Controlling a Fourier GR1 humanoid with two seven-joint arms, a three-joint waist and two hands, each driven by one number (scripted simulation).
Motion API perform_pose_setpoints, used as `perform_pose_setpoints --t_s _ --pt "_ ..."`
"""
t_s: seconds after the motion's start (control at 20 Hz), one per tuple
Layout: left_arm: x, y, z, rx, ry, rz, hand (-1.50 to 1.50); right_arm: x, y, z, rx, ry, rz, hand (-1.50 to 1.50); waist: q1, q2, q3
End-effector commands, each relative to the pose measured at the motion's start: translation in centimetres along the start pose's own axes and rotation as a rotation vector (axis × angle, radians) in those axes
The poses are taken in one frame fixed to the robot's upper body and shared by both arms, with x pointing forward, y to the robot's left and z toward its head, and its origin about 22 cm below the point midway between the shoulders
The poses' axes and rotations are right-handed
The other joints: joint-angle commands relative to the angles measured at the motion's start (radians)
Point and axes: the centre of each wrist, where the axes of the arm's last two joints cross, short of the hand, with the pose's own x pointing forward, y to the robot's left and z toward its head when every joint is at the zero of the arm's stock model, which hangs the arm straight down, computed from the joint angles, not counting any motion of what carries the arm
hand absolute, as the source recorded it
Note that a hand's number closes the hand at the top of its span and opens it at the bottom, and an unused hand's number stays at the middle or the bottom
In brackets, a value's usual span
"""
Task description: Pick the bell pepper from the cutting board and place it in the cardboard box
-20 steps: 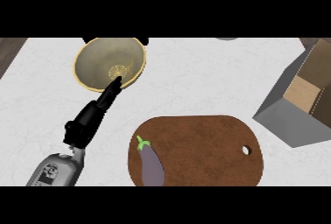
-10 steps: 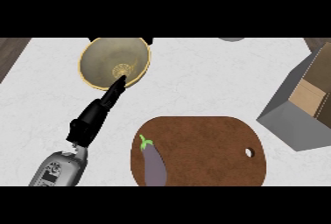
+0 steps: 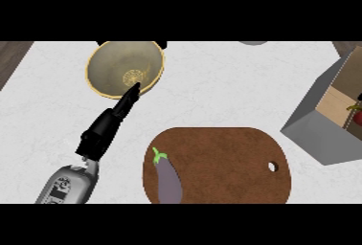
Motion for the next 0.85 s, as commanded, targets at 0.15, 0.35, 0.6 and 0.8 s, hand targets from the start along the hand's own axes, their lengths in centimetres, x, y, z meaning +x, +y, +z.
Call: perform_pose_setpoints --t_s 0.15,0.35,0.6,0.8 --pt "0.5 2.0 -1.5 -0.007 -0.013 0.006 0.0 -2.5 3.3 -2.7 0.099 0.037 -0.133 -1.5 -0.007 0.002 0.001" --pt "0.8 -0.2 -0.3 -0.014 0.0 -0.004 0.0 -3.3 3.3 -2.3 -0.033 -0.001 -0.33 -1.5 0.009 0.003 0.003" --pt "-0.4 0.7 0.0 0.008 -0.005 0.003 0.0 -3.9 1.9 -1.8 -0.228 -0.037 -0.599 -1.5 -0.003 0.003 0.002" --pt "0.5 0.8 -0.7 -0.014 -0.023 -0.003 0.0 -4.8 0.2 1.0 -0.307 0.014 -0.724 -1.5 0.013 0.015 0.005"
